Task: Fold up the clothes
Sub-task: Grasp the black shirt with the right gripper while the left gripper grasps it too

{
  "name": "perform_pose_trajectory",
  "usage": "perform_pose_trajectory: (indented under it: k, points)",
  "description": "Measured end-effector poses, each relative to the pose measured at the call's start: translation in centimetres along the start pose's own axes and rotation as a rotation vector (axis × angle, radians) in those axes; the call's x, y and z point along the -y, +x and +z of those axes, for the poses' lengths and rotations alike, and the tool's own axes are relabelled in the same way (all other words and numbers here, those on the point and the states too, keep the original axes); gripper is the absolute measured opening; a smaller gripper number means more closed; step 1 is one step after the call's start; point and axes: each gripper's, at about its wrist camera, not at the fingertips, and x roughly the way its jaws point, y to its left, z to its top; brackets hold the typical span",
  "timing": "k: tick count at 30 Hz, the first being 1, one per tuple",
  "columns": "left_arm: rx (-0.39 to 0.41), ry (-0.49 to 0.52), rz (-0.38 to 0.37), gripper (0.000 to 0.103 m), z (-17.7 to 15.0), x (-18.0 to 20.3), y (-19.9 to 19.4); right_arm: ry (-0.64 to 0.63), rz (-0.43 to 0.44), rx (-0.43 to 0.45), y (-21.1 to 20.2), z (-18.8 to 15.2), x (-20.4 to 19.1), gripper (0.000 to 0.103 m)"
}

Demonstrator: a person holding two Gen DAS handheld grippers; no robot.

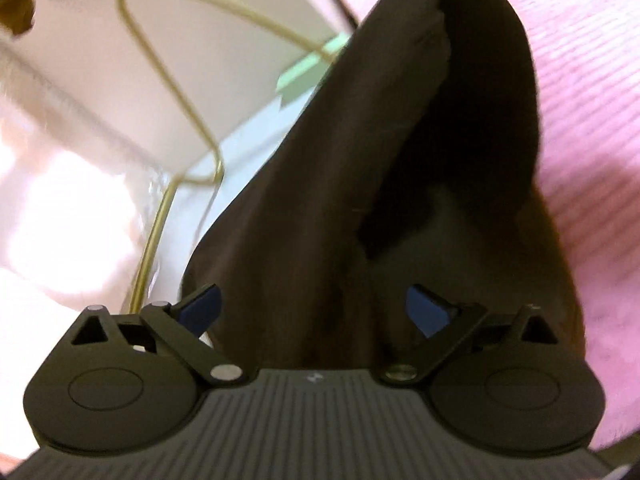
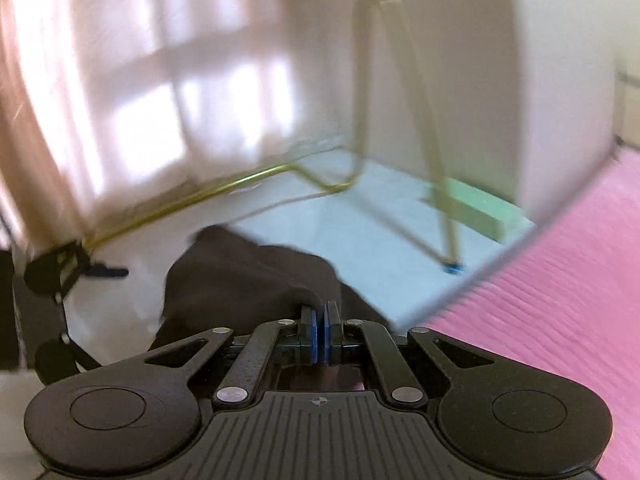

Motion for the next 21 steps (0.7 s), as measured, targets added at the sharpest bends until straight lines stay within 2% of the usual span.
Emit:
perform_pose_trajectory:
  k: [4, 10, 14, 15, 18, 21]
  points:
    - [0.050, 0.081, -0.027, 0.097, 3.1, 2.1, 0.9, 0.083, -0.058, 0.000, -3.6, -1.0, 3.8, 0.000]
    - [0.089, 0.196, -0.072, 0.092, 5.5, 5.8, 0.0, 0.160, -0.147, 0.040, -8.3, -1.8, 5.8, 0.000]
    - [0.070, 0.233, -0.100, 0.075, 5.7, 7.1, -0.2, 0.168, -0.187, 0.058, -10.8, -1.4, 6.4, 0.000]
    - [0.067, 0.238, -0.102, 0.073, 5.9, 7.2, -0.1, 0.162, -0.196, 0.059, -11.3, -1.3, 6.5, 0.000]
    - [0.065, 0.249, -0.106, 0.056, 5.7, 7.8, -0.4, 0.149, -0.217, 0.055, -12.9, -1.2, 6.6, 0.000]
    - [0.057, 0.253, -0.112, 0.032, 6.5, 7.4, -0.9, 0.145, -0.240, 0.046, -14.2, -1.4, 7.1, 0.000]
